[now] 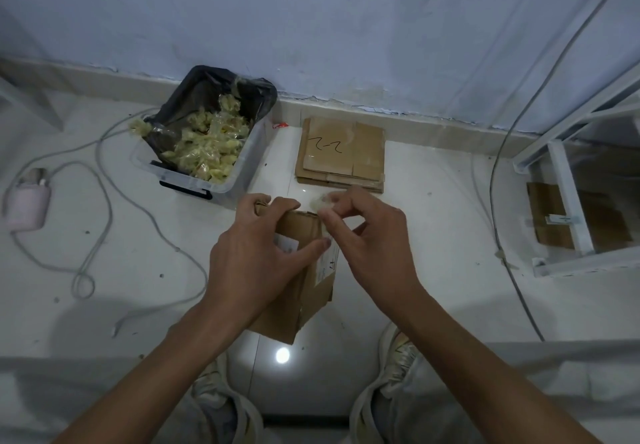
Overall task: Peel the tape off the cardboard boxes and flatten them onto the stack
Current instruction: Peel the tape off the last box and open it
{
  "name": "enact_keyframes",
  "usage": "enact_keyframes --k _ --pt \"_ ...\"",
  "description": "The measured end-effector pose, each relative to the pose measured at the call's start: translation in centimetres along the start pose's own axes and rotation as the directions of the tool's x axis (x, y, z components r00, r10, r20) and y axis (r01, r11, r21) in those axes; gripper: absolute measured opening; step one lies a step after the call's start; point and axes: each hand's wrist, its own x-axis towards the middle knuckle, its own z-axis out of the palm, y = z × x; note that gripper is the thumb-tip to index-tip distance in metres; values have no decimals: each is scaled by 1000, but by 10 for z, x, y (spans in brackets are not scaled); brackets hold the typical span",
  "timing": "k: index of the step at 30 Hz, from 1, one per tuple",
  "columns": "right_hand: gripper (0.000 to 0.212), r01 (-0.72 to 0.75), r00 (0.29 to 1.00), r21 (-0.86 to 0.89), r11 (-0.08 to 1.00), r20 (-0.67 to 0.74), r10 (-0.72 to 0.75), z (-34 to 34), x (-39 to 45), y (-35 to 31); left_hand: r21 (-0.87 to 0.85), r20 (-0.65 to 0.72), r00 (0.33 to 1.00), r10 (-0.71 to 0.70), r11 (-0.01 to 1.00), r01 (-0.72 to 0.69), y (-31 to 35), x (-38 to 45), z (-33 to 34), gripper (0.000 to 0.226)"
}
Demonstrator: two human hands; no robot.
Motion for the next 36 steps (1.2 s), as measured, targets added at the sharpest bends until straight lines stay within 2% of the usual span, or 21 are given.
enact_keyframes --k 3,6,10,11,14,15,18,19,20,22,23,24,27,30,31,32,36 --pt "15 -14 989 107 994 146 -1 -2 3 -1 16 -2 999 37 999 -37 -6 1 0 86" --pt "12 -180 954 218 959 275 116 -3 6 -3 1 -6 999 45 999 -45 -10 2 1 83" --pt "50 -307 909 275 911 368 195 5 12 -5 -13 -21 1000 19 1000 -19 -20 0 -2 79" --pt "48 -337 901 298 893 376 215 9 13 -6 -7 -26 1000 10 1000 -10 -23 -1 -4 79" --pt "17 -424 880 402 811 395 264 21 11 -10 -18 -37 999 -25 1000 24 -35 -3 -8 78" --pt "13 -438 878 432 789 392 274 25 10 -11 -36 -34 999 -42 999 40 -38 -3 -8 77" --pt "19 -473 870 477 741 388 305 38 9 -14 -147 14 991 -132 980 133 -46 -5 -10 73" --pt "21 -502 856 510 699 409 316 41 9 -17 -191 37 986 -164 967 168 -48 -5 -11 72" --pt "21 -550 831 576 605 453 324 43 10 -19 -254 61 977 -202 944 211 -53 -5 -12 72" --pt "21 -651 758 695 304 580 297 48 16 -25 -419 78 946 -315 850 318 -68 -2 -21 69" --pt "21 -672 738 712 205 619 270 51 21 -29 -468 62 930 -363 812 348 -77 0 -27 66" --pt "20 -677 732 715 173 631 258 54 26 -30 -460 21 924 -381 817 348 -86 1 -32 64" --pt "14 -675 735 711 198 623 268 66 42 -34 -334 -110 920 -376 886 322 -103 2 -41 57" --pt "17 -701 713 621 351 622 324 86 52 -34 -363 -99 907 -410 863 351 -113 3 -46 60" --pt "16 -717 697 593 368 633 338 96 55 -32 -373 -105 901 -421 856 357 -117 4 -49 62" --pt "14 -737 675 572 360 648 352 105 58 -28 -376 -122 896 -427 855 356 -121 5 -52 63" --pt "31 -828 561 475 299 712 423 138 84 -21 -382 -184 890 -418 864 327 -136 13 -60 60"
